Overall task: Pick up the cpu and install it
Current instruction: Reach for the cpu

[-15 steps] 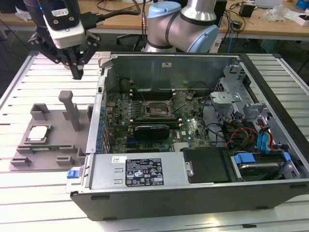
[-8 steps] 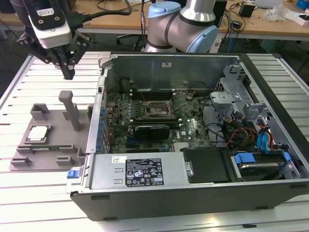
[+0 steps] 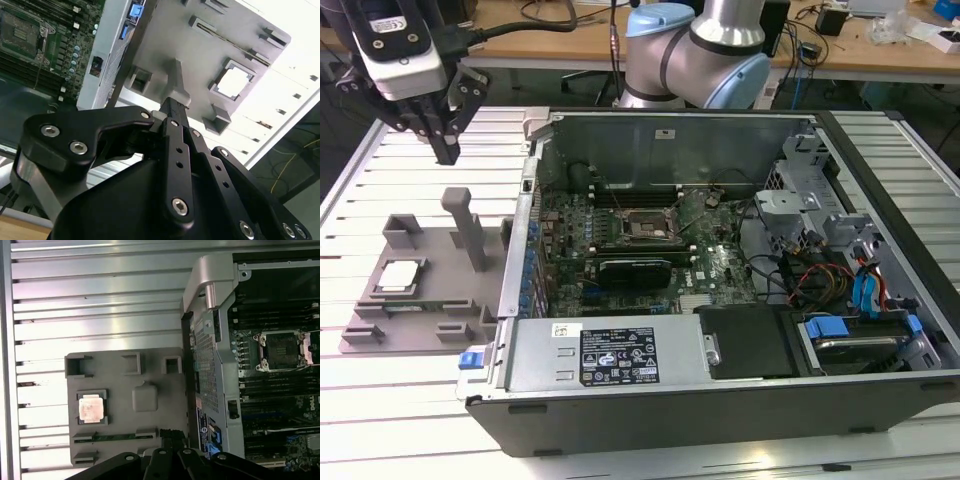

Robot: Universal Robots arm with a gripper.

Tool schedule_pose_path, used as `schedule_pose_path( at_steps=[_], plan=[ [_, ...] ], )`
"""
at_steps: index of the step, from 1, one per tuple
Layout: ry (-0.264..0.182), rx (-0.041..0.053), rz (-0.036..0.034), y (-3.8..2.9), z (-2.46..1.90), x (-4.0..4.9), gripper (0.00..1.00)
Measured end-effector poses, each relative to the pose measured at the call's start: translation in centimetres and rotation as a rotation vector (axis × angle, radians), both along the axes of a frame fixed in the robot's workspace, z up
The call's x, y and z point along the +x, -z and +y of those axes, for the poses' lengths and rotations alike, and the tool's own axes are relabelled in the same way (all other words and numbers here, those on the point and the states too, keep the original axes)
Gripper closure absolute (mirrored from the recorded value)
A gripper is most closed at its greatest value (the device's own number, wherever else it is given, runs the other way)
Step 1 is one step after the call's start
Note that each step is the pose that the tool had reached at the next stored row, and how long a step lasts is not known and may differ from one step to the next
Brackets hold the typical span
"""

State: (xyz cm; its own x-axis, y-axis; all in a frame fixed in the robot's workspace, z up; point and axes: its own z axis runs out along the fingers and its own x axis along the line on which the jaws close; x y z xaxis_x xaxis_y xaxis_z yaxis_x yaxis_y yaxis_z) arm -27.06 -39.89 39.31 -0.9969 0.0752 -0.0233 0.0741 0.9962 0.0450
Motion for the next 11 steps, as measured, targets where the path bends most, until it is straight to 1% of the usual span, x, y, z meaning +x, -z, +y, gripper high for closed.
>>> schedule_pose_path(
  at_steps=[7,11],
  plan=[
    [0.000,0.0000,0.0000,0.00,0.00,-1.08,0.89],
    [0.000,0.0000,0.0000,0.01,0.00,-1.54,0.89]
  ],
)
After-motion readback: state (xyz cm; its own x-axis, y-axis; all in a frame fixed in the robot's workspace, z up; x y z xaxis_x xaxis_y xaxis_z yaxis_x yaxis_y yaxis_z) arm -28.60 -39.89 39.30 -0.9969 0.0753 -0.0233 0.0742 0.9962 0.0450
